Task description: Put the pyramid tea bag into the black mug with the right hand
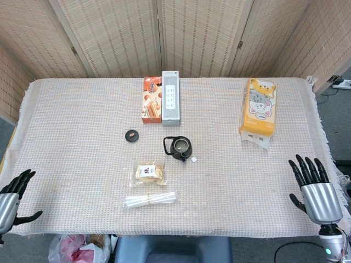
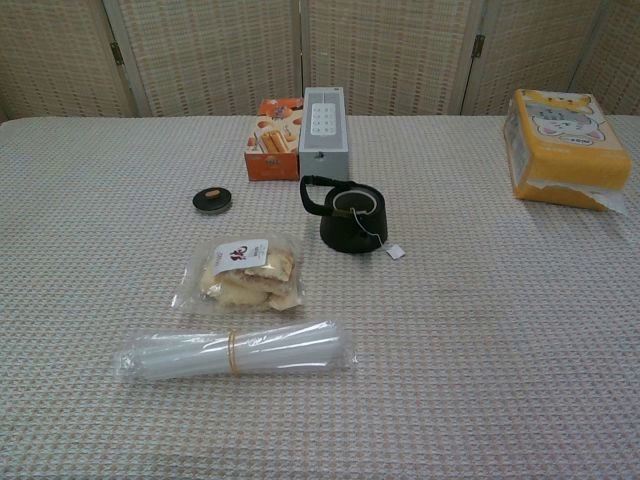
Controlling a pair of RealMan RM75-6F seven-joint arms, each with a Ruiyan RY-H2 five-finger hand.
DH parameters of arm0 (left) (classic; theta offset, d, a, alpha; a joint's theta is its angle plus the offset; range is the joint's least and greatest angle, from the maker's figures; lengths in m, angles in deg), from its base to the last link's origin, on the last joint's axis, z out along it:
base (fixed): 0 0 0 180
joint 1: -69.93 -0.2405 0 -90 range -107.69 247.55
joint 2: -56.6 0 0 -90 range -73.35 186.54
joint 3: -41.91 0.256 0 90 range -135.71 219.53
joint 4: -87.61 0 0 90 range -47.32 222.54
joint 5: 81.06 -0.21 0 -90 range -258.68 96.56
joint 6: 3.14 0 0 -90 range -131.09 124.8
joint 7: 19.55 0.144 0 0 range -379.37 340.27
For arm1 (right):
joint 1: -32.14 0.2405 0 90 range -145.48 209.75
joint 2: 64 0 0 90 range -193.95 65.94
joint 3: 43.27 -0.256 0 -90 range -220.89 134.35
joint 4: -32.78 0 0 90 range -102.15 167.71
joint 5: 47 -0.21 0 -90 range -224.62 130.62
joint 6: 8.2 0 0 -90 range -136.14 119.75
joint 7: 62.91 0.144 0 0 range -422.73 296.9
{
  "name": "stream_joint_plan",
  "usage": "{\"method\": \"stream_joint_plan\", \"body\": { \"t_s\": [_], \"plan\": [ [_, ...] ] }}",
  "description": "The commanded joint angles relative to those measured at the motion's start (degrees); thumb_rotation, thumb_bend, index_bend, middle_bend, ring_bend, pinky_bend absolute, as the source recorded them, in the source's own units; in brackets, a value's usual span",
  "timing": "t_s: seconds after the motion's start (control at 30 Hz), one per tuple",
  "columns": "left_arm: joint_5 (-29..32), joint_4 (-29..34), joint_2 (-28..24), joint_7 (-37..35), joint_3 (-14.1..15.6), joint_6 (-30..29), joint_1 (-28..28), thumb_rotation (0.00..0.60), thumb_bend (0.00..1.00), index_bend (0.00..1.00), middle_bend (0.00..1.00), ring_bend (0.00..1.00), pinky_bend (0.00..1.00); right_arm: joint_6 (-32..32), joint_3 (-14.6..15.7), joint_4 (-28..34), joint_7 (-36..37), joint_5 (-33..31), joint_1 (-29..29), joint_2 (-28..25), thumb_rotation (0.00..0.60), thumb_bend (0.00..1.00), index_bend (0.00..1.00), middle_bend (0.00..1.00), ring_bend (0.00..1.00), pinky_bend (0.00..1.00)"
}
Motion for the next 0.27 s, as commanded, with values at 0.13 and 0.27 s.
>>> {"method": "stream_joint_plan", "body": {
  "t_s": [0.13,0.27],
  "plan": [
    [-0.55,-0.11,0.05,-0.15,0.23,-0.89,-0.54,0.600,0.13,0.00,0.09,0.14,0.28,2.01,-2.40,-0.37,1.85,1.55,-1.65,-0.67,0.600,0.07,0.00,0.00,0.00,0.00],
    [-0.47,-0.02,0.17,0.39,0.33,-0.73,-0.60,0.600,0.13,0.00,0.09,0.14,0.28,3.29,-3.36,-0.44,1.58,2.69,-2.29,-0.74,0.600,0.07,0.00,0.00,0.00,0.00]
  ]
}}
